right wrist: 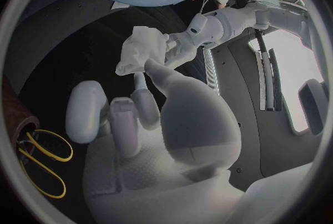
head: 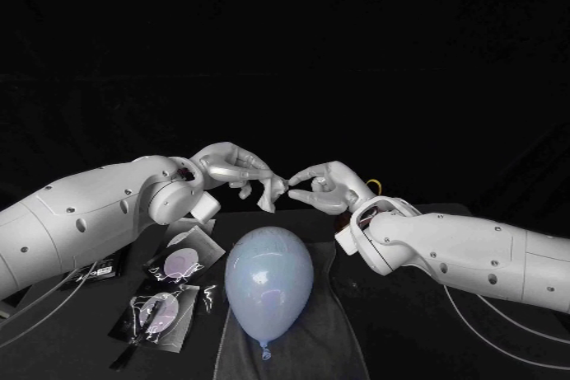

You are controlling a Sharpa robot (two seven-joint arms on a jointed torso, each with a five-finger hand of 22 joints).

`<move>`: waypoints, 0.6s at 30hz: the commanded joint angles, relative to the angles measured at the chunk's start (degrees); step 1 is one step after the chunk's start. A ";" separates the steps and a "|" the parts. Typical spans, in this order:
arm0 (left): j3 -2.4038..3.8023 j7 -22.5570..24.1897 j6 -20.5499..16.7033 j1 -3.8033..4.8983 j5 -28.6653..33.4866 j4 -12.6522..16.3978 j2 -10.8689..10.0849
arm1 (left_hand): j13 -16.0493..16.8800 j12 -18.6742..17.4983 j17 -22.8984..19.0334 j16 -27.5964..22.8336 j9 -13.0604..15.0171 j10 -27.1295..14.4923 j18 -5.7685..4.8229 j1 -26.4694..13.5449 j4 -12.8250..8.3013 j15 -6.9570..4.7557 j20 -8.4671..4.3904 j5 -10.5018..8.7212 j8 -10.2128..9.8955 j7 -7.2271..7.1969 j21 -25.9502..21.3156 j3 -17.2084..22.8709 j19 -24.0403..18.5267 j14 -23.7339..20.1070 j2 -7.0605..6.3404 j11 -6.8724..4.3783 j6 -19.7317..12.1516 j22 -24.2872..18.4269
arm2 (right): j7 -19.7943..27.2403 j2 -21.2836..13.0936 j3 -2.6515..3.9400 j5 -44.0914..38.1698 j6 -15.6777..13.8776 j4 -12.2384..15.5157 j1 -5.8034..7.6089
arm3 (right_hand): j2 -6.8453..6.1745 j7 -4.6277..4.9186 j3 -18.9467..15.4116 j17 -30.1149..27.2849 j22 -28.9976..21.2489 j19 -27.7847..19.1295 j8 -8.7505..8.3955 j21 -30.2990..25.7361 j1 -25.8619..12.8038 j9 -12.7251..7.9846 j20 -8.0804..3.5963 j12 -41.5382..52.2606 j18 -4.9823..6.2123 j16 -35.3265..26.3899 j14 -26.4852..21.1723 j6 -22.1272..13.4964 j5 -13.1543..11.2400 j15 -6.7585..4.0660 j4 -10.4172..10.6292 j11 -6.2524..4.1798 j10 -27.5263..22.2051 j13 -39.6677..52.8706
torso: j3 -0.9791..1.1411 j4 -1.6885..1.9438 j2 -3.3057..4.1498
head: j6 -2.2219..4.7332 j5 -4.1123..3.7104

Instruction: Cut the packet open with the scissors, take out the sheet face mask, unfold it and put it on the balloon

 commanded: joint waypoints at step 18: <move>0.06 0.95 0.15 0.10 1.26 1.50 -0.29 | -0.08 -0.34 0.26 0.28 1.14 0.35 0.06 0.71 -0.13 -0.03 -0.18 0.22 0.39 0.09 0.42 0.41 0.62 0.37 -0.12 -0.06 0.29 0.35 | -0.97 2.13 0.05 -1.96 0.84 -1.03 -0.12 | -0.42 0.19 -0.72 8.43 4.74 -0.17 -0.35 -0.12 -0.67 0.05 0.52 -0.03 -0.45 0.49 4.77 0.08 -0.27 0.75 1.26 0.30 -0.54 -0.09 | 0.00 -0.09 -0.05 | -0.12 0.00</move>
